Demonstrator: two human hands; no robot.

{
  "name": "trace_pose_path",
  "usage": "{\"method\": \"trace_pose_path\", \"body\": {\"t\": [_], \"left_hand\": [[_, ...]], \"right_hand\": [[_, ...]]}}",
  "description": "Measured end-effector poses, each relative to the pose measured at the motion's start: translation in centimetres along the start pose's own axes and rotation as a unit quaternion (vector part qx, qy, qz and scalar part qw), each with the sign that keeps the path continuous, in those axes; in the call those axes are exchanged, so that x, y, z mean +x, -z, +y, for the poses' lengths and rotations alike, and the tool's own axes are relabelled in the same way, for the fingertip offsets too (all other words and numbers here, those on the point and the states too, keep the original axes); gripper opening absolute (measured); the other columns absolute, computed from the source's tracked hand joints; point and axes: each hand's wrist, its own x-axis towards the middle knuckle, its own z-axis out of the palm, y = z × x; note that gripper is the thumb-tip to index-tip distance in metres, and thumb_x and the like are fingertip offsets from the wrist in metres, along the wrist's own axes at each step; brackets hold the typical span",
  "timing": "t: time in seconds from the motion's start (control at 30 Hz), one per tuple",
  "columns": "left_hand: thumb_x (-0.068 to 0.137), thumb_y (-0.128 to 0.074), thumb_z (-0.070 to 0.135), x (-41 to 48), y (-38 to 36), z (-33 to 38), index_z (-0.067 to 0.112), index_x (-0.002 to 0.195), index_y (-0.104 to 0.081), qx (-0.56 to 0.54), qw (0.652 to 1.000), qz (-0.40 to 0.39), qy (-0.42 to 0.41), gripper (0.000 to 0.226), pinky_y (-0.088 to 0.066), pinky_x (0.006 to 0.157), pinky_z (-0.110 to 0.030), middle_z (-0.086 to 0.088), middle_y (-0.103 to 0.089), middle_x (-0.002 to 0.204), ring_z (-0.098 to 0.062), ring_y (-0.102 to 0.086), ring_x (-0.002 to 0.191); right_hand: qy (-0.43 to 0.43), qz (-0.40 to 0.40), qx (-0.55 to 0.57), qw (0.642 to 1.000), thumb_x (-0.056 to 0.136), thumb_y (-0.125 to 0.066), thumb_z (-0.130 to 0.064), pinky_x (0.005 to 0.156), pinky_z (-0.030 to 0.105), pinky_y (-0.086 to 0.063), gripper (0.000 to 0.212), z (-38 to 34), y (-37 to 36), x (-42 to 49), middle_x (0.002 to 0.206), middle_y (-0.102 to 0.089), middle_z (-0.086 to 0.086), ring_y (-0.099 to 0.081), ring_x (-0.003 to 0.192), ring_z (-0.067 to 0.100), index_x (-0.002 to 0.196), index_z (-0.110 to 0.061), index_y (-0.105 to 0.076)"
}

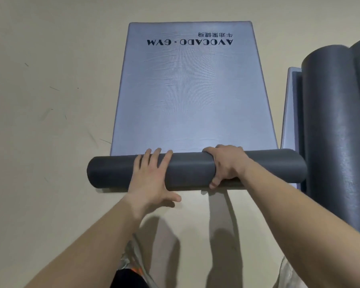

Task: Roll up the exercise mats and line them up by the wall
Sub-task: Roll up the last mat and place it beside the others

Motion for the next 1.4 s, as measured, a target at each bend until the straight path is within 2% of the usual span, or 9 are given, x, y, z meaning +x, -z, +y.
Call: {"method": "trace_pose_path", "body": {"t": [0.23,0.47,0.7,0.8,0.93,1.1,1.17,1.23,1.4], "left_hand": [[0.056,-0.073,0.087,9.3,2.5,-3.1,0.033,0.162,-0.004,-0.052,0.997,-0.036,-0.040,0.137,-0.008,0.126,-0.049,-0.004,-0.019,0.166,-0.025,-0.015,0.154],[0.054,-0.068,0.085,9.6,0.4,-3.3,0.030,0.156,-0.004,0.077,0.994,0.052,-0.054,0.132,-0.025,0.119,-0.051,-0.001,-0.027,0.159,-0.031,-0.033,0.143],[0.047,-0.077,0.075,6.5,2.5,-2.1,0.037,0.146,-0.024,0.033,0.986,-0.128,-0.098,0.118,-0.050,0.089,-0.042,0.006,-0.051,0.123,-0.024,-0.056,0.101],[0.048,-0.083,0.070,4.5,2.4,-1.9,0.040,0.145,-0.027,0.016,0.972,-0.206,-0.114,0.117,-0.052,0.088,-0.042,0.010,-0.050,0.115,-0.021,-0.056,0.101],[0.047,-0.089,0.069,5.3,3.6,-1.9,0.042,0.146,-0.033,-0.011,0.962,-0.253,-0.099,0.117,-0.051,0.092,-0.042,0.012,-0.056,0.116,-0.020,-0.058,0.104],[0.065,-0.073,0.079,2.0,2.4,-2.4,0.039,0.159,-0.024,-0.050,0.998,-0.018,-0.019,0.113,-0.026,0.119,-0.046,0.008,-0.040,0.158,-0.023,-0.040,0.141],[0.069,-0.061,0.087,0.5,1.4,-2.0,0.041,0.161,-0.013,-0.054,0.999,-0.004,0.006,0.114,-0.010,0.125,-0.051,0.005,-0.022,0.168,-0.025,-0.018,0.154],[0.061,-0.058,0.094,0.6,0.6,-1.6,0.043,0.160,-0.005,-0.023,1.000,-0.015,0.013,0.123,-0.002,0.125,-0.053,0.005,-0.014,0.170,-0.026,-0.007,0.157],[0.054,-0.060,0.097,5.6,2.8,-3.3,0.044,0.157,-0.023,-0.050,0.998,-0.017,-0.038,0.122,-0.013,0.124,-0.047,0.010,-0.038,0.158,-0.017,-0.031,0.147]], "right_hand": [[-0.026,0.205,-0.149,0.967,0.081,-0.076,-0.037,0.120,0.066,-0.004,0.118,-1.0,-4.7,-0.2,0.167,-0.005,0.019,-0.004,0.153,0.045,0.161,-0.021,0.010],[0.028,0.161,-0.125,0.979,0.041,-0.078,-0.076,0.108,0.055,-0.031,0.131,1.5,0.0,5.9,0.139,-0.045,0.003,-0.047,0.125,0.032,0.149,-0.032,-0.019],[0.043,-0.009,-0.064,0.997,0.041,-0.083,-0.075,0.106,0.053,-0.039,0.128,0.6,-0.1,2.0,0.132,-0.052,0.000,-0.054,0.116,0.029,0.148,-0.035,-0.025],[0.027,0.057,-0.068,0.996,0.048,-0.075,-0.080,0.119,0.059,-0.019,0.135,-0.4,-5.3,-2.7,0.147,-0.041,0.004,-0.041,0.134,0.031,0.157,-0.028,-0.015],[0.007,0.137,-0.077,0.988,0.056,-0.071,-0.077,0.116,0.056,-0.020,0.123,-0.8,-8.1,-4.5,0.150,-0.038,0.004,-0.037,0.137,0.030,0.156,-0.029,-0.017],[0.016,0.013,-0.003,1.000,0.045,-0.079,-0.077,0.109,0.049,-0.033,0.129,0.4,-2.5,-1.9,0.141,-0.048,-0.005,-0.049,0.127,0.025,0.154,-0.040,-0.020],[0.019,-0.008,0.025,0.999,0.046,-0.084,-0.074,0.109,0.048,-0.035,0.129,0.6,-1.2,-1.5,0.141,-0.051,-0.006,-0.050,0.127,0.025,0.155,-0.041,-0.023],[0.021,0.052,0.011,0.998,0.049,-0.083,-0.073,0.117,0.051,-0.027,0.130,0.3,-2.0,-1.9,0.148,-0.046,-0.005,-0.043,0.136,0.024,0.158,-0.037,-0.023],[-0.012,0.278,-0.115,0.953,0.044,-0.093,-0.053,0.108,0.059,-0.028,0.127,-0.2,-7.6,-3.3,0.143,-0.049,0.015,-0.047,0.129,0.041,0.153,-0.020,-0.037]]}}
